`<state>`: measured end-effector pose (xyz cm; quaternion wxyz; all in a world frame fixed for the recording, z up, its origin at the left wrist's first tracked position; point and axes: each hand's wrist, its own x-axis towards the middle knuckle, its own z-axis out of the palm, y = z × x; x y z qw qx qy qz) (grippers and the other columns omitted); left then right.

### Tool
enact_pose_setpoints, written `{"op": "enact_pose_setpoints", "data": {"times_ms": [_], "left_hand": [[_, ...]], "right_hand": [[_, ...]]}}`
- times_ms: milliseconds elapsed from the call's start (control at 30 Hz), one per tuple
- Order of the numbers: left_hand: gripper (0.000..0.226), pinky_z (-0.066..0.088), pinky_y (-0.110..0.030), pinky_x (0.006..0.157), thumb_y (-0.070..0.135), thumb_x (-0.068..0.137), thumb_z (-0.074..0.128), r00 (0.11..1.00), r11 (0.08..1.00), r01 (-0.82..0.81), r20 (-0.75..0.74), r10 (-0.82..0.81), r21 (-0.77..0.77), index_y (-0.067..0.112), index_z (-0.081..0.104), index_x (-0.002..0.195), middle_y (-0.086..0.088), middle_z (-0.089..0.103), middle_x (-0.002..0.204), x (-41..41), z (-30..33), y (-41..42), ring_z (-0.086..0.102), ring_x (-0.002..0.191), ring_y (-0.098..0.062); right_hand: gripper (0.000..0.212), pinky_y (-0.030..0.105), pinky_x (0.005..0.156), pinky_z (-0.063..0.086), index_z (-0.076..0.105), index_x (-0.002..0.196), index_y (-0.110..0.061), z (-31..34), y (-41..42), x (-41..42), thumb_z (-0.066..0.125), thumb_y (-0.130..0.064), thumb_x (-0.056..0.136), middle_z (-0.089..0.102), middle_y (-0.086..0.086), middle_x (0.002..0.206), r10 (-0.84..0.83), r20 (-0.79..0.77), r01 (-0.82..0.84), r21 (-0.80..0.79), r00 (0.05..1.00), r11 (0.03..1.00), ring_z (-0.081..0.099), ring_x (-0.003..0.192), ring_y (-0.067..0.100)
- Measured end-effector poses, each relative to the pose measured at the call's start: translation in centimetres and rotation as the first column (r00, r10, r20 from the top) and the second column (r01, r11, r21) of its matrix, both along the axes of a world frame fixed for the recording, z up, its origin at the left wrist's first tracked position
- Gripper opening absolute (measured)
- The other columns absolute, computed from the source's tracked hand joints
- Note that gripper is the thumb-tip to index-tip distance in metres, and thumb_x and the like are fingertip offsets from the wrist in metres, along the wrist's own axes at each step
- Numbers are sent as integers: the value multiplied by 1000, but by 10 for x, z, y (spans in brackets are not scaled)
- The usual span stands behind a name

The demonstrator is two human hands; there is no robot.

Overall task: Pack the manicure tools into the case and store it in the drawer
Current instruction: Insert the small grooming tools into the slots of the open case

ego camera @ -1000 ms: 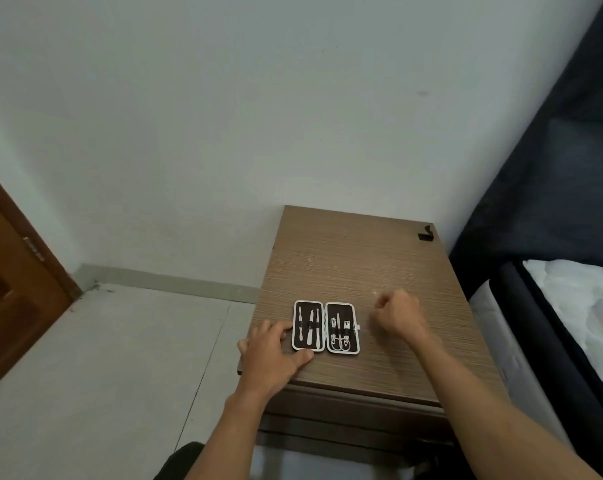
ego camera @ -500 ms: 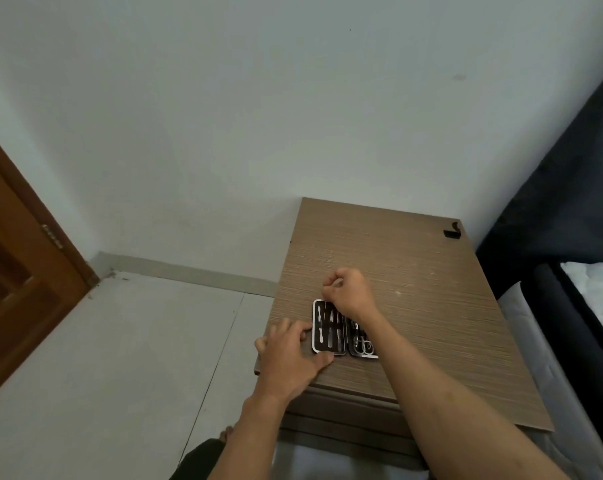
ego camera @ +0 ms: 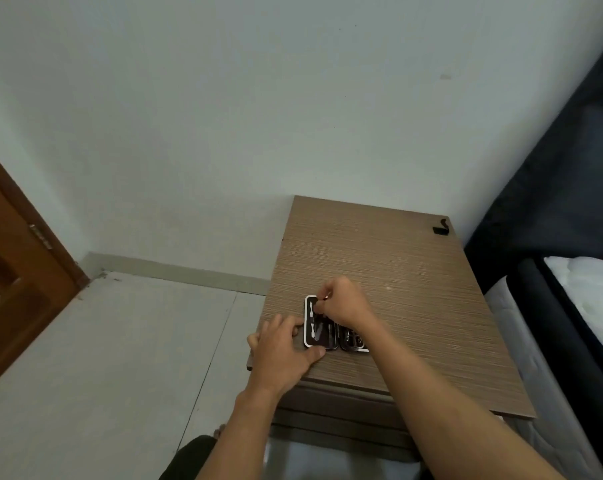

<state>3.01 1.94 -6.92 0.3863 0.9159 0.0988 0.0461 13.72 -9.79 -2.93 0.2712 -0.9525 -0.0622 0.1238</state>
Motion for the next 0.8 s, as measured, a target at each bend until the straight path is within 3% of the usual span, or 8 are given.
{"op": "enact_pose_setpoints", "data": {"times_ms": [100,167,300,567,800], "left_hand": [[49,22,-30,87,55,70,72,1000,1000,1,-3,-1,9,40,54,112,20,49,100,-1,0,0,40,102,-5],[47,23,-30,88,55,71,72,1000,1000,3,-7,-3,14,39,54,112,19,49,100,-2,1,0,40,103,-6],[47,23,-30,88,55,72,72,1000,1000,5,-7,-4,14,39,53,111,19,48,100,-2,4,-1,39,102,-5],[52,25,-32,92,56,71,71,1000,1000,-2,-8,2,13,38,53,116,18,49,101,0,0,-1,41,102,-6],[52,27,-33,91,58,69,71,1000,1000,-2,3,2,27,39,54,114,19,50,99,0,-2,-1,41,100,-4]], "right_hand": [[26,33,75,50,71,101,-17,6,-8,-2,75,-26,77,64,-2,86,55,19,-56,47,998,997,62,85,18],[40,30,74,45,69,111,-18,7,-12,-6,78,-33,75,63,-1,93,138,13,-138,-7,990,990,59,89,17],[63,37,93,42,61,128,-25,0,-19,-16,79,-44,71,54,3,116,293,7,-287,-189,956,939,46,113,21],[71,35,98,34,54,135,-27,-4,-35,-24,70,-57,73,48,-2,124,348,128,-314,-227,929,922,38,116,19],[65,37,101,29,53,134,-33,-7,-42,-26,67,-57,75,44,-1,132,394,110,-337,-346,912,876,34,122,21]]}}
